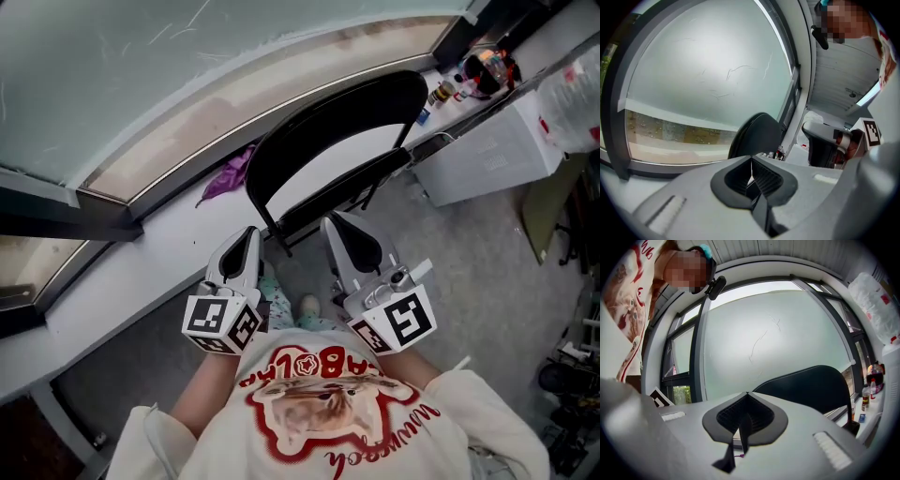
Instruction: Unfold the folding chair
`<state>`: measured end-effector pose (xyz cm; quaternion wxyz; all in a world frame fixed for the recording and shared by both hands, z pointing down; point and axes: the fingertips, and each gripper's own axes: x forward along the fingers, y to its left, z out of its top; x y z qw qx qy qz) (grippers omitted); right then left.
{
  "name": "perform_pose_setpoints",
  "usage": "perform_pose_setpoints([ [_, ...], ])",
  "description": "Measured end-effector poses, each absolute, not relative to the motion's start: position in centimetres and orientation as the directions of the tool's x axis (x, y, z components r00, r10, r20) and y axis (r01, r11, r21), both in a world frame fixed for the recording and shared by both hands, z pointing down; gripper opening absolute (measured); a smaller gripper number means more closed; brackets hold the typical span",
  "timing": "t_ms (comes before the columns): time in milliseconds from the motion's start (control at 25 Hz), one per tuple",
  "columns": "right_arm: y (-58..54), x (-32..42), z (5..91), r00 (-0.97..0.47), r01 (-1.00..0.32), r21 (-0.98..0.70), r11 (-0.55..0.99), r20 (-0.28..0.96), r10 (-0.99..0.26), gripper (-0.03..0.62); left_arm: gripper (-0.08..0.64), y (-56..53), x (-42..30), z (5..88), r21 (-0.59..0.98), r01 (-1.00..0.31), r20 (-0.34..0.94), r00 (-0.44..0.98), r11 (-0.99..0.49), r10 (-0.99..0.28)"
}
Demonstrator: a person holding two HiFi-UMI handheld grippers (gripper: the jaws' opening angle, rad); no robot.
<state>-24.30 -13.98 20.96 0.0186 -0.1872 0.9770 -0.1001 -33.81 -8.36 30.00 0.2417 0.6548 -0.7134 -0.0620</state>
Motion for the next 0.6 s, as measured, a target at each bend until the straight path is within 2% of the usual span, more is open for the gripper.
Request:
perform_pose_setpoints([
  [240, -15.0, -25.9, 22.7, -0.925, -0.376, -0.214, 0.901, 0.034, -0.378, 0.025, 0.002, -9.5, -35.2, 33.7, 0.396, -0.905, 0.342, -0.008, 0.152, -0.940],
  [400, -15.4, -26.4, 23.7, -0.921, -0.389, -0.224, 0.894, 0.060, -0.385, 0.025, 0.086, -9.8, -35.5, 36.7, 0.372, -0.910, 0.420, -0.011, 0.183, -0.908],
  [600, -16.0, -26.3, 25.2, -0.909, -0.416, -0.228, 0.880, 0.096, -0.405, 0.025, 0.115, -10.4, -35.5, 39.0, 0.348, -0.917, 0.466, -0.011, 0.195, -0.885],
])
